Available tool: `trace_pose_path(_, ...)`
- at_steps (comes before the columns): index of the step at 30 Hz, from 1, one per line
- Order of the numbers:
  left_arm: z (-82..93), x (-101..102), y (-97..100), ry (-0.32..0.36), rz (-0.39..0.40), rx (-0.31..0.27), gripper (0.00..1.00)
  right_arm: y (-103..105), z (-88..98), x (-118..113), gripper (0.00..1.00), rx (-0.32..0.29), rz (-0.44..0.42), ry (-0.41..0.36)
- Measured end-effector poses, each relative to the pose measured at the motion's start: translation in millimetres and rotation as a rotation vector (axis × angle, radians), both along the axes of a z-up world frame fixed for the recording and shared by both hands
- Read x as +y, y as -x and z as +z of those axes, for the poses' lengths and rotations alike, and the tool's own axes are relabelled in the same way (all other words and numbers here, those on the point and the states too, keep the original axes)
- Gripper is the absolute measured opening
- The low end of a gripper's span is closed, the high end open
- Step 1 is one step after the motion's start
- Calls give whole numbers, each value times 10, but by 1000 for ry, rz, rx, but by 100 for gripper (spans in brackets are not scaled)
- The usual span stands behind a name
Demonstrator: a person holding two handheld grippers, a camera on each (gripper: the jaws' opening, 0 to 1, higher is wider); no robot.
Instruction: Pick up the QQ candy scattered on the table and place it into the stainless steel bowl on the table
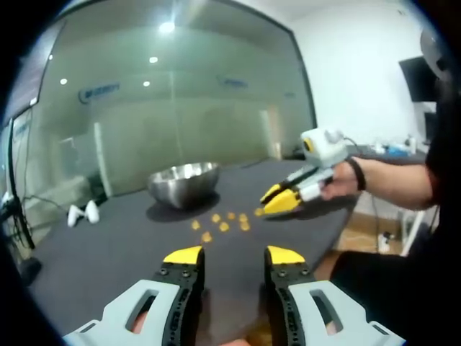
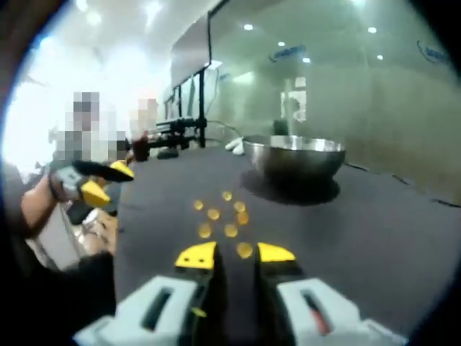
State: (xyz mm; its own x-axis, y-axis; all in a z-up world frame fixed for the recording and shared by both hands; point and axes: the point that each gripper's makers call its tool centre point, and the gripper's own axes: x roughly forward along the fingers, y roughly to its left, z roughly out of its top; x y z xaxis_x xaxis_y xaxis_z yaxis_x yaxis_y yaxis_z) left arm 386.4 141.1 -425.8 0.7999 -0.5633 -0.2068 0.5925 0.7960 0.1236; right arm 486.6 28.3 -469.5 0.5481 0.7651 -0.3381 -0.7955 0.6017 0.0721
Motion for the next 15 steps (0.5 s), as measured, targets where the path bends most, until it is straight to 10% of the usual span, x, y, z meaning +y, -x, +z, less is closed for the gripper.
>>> trace_pose_path(15, -31, 61, -55, 9, 11, 10, 35, -134, -102, 45, 11, -37, -10, 57)
